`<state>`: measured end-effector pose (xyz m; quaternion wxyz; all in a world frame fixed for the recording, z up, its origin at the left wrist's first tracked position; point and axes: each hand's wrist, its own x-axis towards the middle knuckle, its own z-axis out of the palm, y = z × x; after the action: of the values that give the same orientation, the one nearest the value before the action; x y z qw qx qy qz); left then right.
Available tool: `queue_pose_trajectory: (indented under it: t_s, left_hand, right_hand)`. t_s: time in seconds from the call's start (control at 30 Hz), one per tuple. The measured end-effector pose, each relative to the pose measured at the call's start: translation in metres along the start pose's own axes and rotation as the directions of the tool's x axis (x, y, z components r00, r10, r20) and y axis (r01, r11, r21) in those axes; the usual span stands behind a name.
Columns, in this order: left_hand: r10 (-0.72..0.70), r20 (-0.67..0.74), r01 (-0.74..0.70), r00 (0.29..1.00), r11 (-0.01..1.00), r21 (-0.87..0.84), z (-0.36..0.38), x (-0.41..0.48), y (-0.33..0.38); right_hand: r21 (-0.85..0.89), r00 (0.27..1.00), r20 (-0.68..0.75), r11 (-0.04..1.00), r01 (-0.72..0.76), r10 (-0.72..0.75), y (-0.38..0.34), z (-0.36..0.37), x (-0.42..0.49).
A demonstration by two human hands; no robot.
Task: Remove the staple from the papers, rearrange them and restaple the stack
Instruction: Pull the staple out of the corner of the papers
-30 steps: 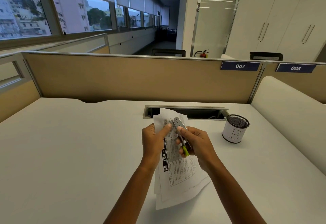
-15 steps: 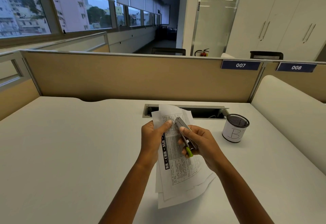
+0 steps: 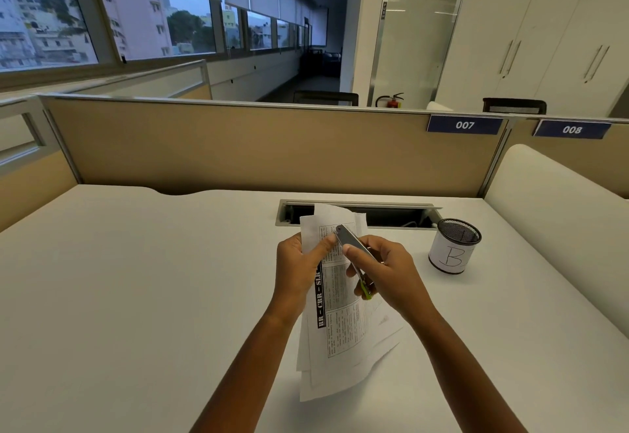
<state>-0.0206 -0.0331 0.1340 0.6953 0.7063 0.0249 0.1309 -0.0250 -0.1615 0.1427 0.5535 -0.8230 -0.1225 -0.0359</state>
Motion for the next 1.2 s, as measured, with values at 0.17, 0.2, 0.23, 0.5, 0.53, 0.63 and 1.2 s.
queue_pose_trajectory:
  t_s: [0.17,0.2,0.23,0.5,0.53,0.63,1.2]
  left_hand:
    - [0.018,-0.033,-0.018,0.999,1.000,0.016,0.000,-0.002,0.001]
    - [0.023,-0.038,-0.023,0.999,1.000,0.017,0.000,-0.003,0.001]
    - [0.028,-0.045,-0.027,0.999,0.999,0.016,0.000,-0.003,0.002]
    - [0.066,-0.051,-0.067,0.997,0.997,-0.034,-0.004,-0.006,0.004]
    - [0.071,-0.042,-0.073,0.997,0.996,-0.047,-0.005,-0.005,0.004]
    - [0.076,-0.009,-0.077,0.997,0.992,-0.102,-0.006,-0.005,0.004]
    - [-0.124,-0.010,0.118,0.992,0.964,-0.238,0.001,-0.001,-0.010]
  right_hand:
    - [-0.009,1.000,-0.011,1.000,-0.013,0.013,-0.001,0.003,-0.002]
    - [0.006,1.000,-0.019,1.000,-0.013,0.013,-0.001,0.004,-0.003]
    - [0.022,0.999,-0.031,1.000,-0.011,0.012,-0.001,0.005,-0.003]
    - [0.225,0.996,0.004,0.971,-0.087,0.088,-0.011,0.006,-0.004]
    - [0.257,0.994,0.022,0.961,-0.107,0.105,-0.012,0.006,-0.004]
    - [0.373,0.982,0.095,0.909,-0.185,0.161,-0.013,0.003,-0.005]
    - [0.513,0.930,0.271,0.781,-0.357,0.247,-0.006,-0.001,-0.005]
